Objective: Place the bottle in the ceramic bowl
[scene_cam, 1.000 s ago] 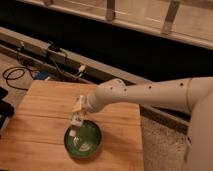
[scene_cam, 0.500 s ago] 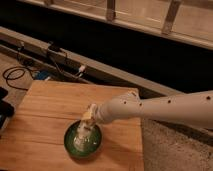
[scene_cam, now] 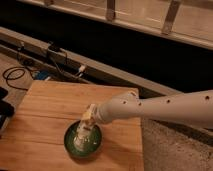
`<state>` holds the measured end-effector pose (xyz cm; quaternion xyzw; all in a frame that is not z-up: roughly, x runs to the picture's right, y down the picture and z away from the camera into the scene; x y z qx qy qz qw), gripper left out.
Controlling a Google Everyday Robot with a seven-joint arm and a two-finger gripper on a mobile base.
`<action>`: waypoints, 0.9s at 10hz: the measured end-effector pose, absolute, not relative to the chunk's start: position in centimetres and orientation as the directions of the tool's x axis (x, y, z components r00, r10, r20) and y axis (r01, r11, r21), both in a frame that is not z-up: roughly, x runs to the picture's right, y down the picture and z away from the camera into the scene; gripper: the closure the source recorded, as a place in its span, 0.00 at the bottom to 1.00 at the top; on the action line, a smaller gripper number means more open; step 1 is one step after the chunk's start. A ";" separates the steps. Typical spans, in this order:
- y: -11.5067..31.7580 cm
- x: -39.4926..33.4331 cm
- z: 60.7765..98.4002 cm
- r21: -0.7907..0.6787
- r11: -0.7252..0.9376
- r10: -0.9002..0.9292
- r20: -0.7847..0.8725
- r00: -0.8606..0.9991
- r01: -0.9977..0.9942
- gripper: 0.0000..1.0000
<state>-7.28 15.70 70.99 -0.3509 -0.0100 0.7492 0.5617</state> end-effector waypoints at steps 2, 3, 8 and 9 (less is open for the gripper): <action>15.7 -7.2 71.0 -0.409 -0.369 0.848 -0.515 -0.123 -0.835 0.27; 15.7 -7.2 71.0 -0.408 -0.370 0.848 -0.515 -0.124 -0.835 0.20; 15.8 -7.2 71.1 -0.408 -0.371 0.847 -0.517 -0.125 -0.834 0.20; 15.8 -7.2 71.1 -0.408 -0.371 0.847 -0.517 -0.125 -0.834 0.20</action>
